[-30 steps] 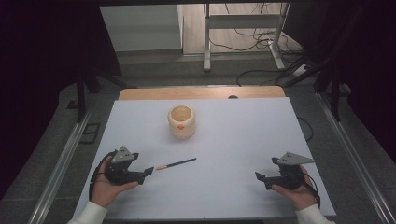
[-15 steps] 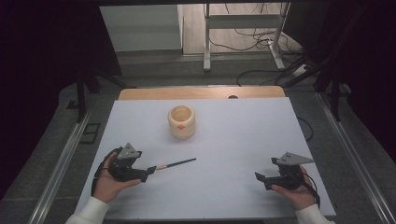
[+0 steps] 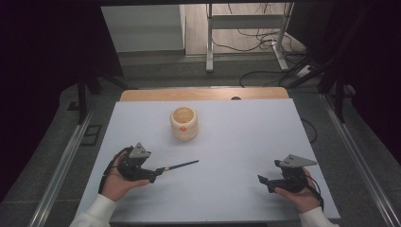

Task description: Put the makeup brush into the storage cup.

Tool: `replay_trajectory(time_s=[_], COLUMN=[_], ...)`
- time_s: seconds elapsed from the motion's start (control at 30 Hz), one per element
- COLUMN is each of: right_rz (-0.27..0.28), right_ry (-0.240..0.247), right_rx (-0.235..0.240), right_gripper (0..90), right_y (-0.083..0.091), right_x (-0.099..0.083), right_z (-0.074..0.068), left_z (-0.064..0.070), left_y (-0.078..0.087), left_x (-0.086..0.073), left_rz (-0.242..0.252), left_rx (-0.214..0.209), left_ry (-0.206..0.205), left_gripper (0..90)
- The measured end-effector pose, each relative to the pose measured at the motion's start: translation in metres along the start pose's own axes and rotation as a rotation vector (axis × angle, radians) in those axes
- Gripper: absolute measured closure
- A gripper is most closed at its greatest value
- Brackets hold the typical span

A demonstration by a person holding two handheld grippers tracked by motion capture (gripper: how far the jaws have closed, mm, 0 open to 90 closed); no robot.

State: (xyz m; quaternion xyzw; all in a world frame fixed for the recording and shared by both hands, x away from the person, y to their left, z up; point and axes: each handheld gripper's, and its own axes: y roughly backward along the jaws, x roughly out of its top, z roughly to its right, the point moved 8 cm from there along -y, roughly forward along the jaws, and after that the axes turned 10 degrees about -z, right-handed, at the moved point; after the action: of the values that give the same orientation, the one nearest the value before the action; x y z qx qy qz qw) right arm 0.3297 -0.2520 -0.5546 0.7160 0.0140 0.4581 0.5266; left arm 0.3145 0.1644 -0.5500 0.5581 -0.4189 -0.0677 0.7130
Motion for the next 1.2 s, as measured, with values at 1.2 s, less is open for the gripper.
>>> replay_trajectory(time_s=[1.2], right_rz=[-0.009], right_ry=[0.005], right_rx=[0.006], right_gripper=[11.0], right_y=[-0.001], right_x=[-0.001], right_z=[-0.001], left_z=[0.01], left_y=[-0.024], left_x=[0.024], left_rz=[-0.105], left_rx=[-0.025], left_ry=[-0.103], left_gripper=[18.8])
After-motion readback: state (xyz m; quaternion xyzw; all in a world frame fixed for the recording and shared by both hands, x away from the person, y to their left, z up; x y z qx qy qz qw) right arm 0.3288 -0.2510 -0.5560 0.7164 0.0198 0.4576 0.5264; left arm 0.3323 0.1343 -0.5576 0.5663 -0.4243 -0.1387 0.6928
